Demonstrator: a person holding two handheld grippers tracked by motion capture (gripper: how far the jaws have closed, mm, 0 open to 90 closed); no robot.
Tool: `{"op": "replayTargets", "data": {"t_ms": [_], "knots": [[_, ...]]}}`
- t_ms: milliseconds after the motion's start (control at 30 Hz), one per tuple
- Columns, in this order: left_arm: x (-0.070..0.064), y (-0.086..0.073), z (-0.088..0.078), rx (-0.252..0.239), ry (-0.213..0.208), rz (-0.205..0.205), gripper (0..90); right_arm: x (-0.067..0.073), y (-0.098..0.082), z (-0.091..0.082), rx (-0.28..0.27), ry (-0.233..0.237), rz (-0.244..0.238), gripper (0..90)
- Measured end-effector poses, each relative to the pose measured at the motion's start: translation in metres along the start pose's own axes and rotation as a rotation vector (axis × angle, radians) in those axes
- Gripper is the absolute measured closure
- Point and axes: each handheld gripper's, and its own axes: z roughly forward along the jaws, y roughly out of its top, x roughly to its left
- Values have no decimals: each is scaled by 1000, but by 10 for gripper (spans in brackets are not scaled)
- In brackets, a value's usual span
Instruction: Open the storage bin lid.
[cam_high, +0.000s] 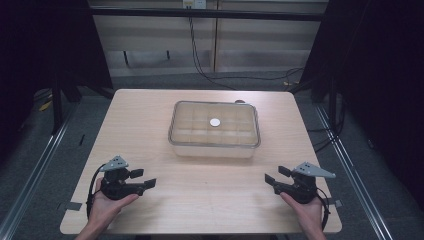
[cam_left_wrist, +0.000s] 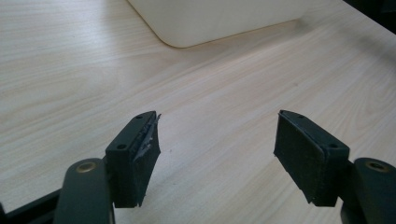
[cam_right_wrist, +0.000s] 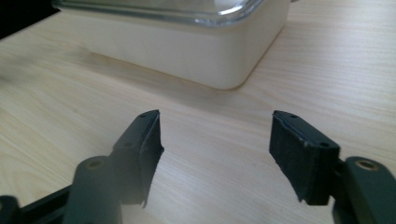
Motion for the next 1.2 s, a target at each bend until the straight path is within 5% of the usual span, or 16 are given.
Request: {"op": "replayTargets", "data": {"t_ms": [167,300,500,833,933,1000,1067,1167,1200], "knots": [[2,0,4,17,9,7,304,1,2,-2,-23,22,27,374],[1,1,6,22,40,5,309,5,4,-4,-57,19,-15,477],[0,3,3,-20,0,75,394,9,11,-4,-12,35,11,364],[5,4,11,-57,-50,82,462,5,29,3,-12,52,5,334],[5,4,12,-21,-53,64,459,4,33,9,-7,57,-7,334],[4,7,13,51,-24,69,376,2,41,13,-4,62,-4,332],[3,10,15,60,-36,39,341,1,44,14,-7,68,-7,331],[1,19,17,68,-19,67,324,-1,56,14,1,82,-8,325],[2,23,18,59,-21,45,316,-4,65,12,-18,82,-1,309]]}}
